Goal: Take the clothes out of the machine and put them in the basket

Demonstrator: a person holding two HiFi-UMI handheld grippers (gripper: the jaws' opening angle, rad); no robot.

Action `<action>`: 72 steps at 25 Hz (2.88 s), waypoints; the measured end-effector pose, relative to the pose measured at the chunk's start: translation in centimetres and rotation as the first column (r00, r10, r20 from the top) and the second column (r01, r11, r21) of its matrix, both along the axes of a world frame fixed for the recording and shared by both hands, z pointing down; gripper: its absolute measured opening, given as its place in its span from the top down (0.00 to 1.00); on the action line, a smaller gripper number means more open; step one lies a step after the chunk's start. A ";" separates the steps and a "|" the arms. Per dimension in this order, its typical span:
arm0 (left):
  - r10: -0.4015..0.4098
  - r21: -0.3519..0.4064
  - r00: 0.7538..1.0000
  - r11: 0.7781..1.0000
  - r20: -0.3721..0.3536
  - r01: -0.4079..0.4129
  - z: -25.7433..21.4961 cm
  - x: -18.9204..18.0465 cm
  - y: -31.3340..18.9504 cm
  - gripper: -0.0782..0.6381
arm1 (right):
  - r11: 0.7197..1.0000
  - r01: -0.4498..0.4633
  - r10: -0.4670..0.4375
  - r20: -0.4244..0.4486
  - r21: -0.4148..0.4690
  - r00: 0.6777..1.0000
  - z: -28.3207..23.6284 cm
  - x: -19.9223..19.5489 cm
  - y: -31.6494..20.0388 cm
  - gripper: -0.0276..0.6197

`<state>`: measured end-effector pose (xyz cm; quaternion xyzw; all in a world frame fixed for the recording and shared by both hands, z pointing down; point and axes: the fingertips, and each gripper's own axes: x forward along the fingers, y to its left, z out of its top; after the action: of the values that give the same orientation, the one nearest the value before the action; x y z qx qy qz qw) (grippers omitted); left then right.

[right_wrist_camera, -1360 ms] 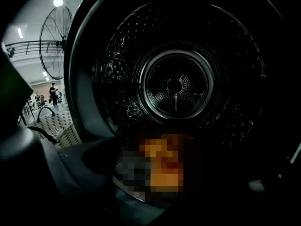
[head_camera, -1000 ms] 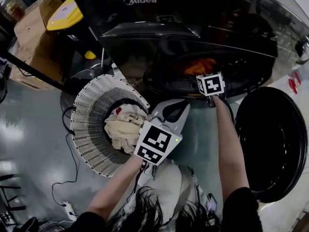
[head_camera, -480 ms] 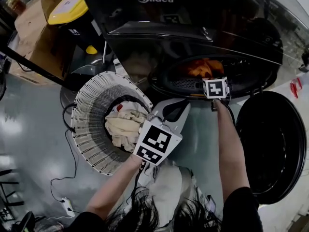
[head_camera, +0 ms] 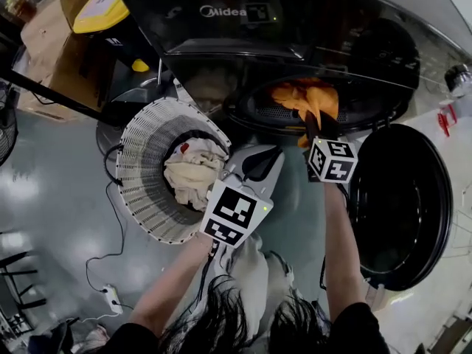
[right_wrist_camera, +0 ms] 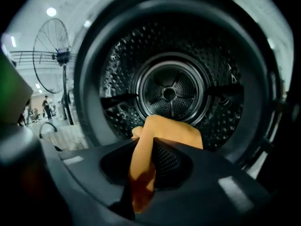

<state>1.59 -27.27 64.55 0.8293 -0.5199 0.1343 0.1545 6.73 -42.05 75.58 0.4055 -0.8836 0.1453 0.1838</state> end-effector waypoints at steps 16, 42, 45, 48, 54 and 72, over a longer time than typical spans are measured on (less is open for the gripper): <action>-0.094 -0.055 0.996 0.994 0.000 0.094 -10.1 0.3 5.1 0.87 | 0.997 0.074 -0.074 0.108 0.007 0.991 -15.6 1.8 10.4 0.82; -0.254 -0.054 0.966 0.965 0.038 0.256 -21.7 -5.2 16.6 0.87 | 0.944 0.324 -0.331 0.261 0.068 0.907 -35.2 -5.4 24.4 0.83; -0.285 -0.067 0.958 0.956 0.031 0.287 -21.7 -8.1 18.0 0.87 | 0.935 0.342 -0.354 0.266 0.091 0.897 -36.6 -8.0 25.1 0.83; -0.317 -0.072 0.948 0.945 0.028 0.318 -22.0 -11.0 19.8 0.87 | 0.932 0.347 -0.363 0.272 0.108 0.891 -38.0 -10.8 25.5 0.83; -0.380 -0.098 0.924 0.919 0.041 0.382 -22.4 -16.8 24.0 0.87 | 0.921 0.355 -0.389 0.335 0.160 0.858 -42.3 -16.3 27.1 0.83; -0.408 -0.129 0.912 0.904 0.033 0.409 -20.6 -25.3 27.2 0.87 | 0.869 0.489 -0.492 0.262 0.080 0.830 -36.4 -28.1 31.9 0.83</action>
<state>-23.66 -0.12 43.91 0.6896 -0.6723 0.1354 0.2326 -21.37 -10.13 39.18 0.1422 -0.9753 0.1438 0.0888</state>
